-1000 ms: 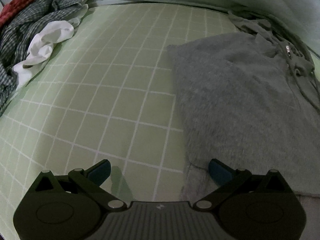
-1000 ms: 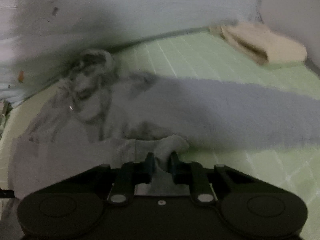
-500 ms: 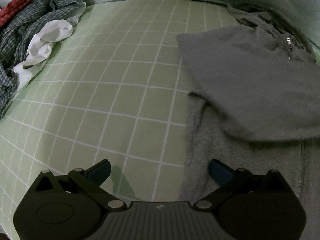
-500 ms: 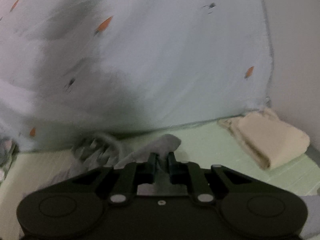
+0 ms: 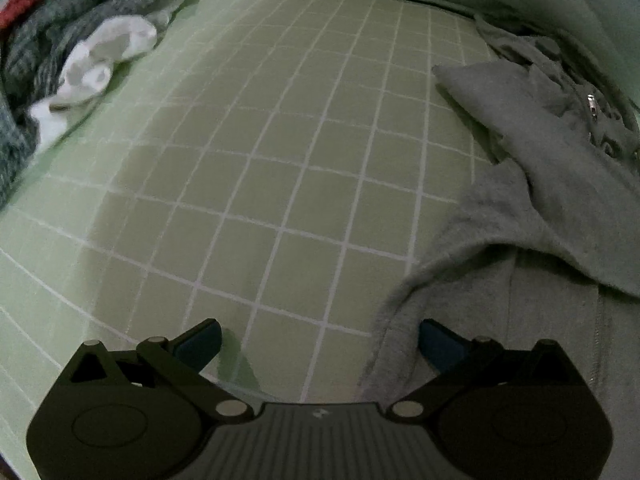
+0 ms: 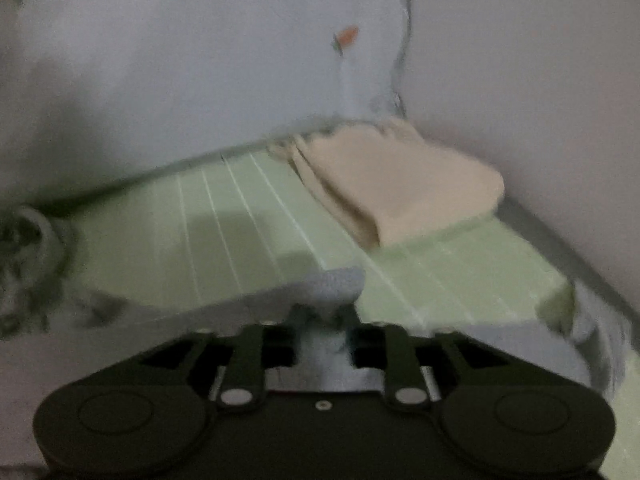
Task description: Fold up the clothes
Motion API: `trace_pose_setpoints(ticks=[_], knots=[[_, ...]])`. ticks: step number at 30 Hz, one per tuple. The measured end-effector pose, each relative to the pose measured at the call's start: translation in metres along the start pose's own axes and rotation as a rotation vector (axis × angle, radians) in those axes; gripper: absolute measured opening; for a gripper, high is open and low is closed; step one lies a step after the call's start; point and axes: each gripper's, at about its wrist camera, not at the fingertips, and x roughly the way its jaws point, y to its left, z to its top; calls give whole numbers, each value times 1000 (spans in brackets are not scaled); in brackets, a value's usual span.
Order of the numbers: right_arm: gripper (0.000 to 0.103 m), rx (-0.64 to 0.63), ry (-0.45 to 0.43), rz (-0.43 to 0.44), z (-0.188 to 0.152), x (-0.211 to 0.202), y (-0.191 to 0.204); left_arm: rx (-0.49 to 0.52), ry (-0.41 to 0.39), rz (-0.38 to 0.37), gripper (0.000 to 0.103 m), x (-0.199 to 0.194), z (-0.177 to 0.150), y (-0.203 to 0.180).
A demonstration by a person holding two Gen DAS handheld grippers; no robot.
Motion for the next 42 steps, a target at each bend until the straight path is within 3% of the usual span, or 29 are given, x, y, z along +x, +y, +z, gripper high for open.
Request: trace_pose_setpoints(ticks=[1, 2, 7, 11, 16, 18, 19, 21, 22, 30, 33, 34, 35, 37, 38, 42], knots=[[46, 13, 0, 8, -6, -3, -2, -2, -29, -12, 103, -5, 3, 1], [49, 26, 1, 17, -13, -6, -3, -13, -63, -33, 103, -11, 7, 2], [51, 108, 38, 64, -30, -9, -9, -94, -156, -176, 95, -17, 47, 5], [58, 172, 51, 60, -32, -4, -7, -101, -164, -275, 83, 2, 83, -6], [61, 186, 66, 43, -35, 1, -4, -168, -130, -372, 77, 39, 118, -23], [64, 173, 65, 35, -36, 2, -2, -189, -100, -388, 48, 54, 125, -30], [65, 167, 65, 31, -36, 3, -1, -183, -96, -392, 41, 60, 128, -33], [70, 142, 75, 12, -37, 5, 2, -157, -119, -381, 4, 64, 134, -40], [71, 124, 81, -1, -38, 6, 5, -149, -131, -377, 2, 66, 138, -42], [81, 41, 109, -20, -40, 9, 19, -20, -276, -286, 3, 62, 173, -51], [83, 35, 117, -22, -39, 9, 22, -28, -289, -150, 0, 66, 177, -47], [83, 34, 120, -24, -39, 9, 22, -34, -288, -126, 1, 66, 177, -42], [84, 43, 121, -26, -39, 10, 21, -57, -289, -155, 5, 62, 176, -35], [85, 60, 122, -31, -38, 10, 19, -94, -300, -218, 22, 49, 168, -22], [85, 68, 122, -33, -38, 10, 18, -94, -304, -237, 38, 43, 162, -20], [87, 130, 97, -49, -37, 12, 11, 16, -303, -238, 76, 17, 125, -29]])
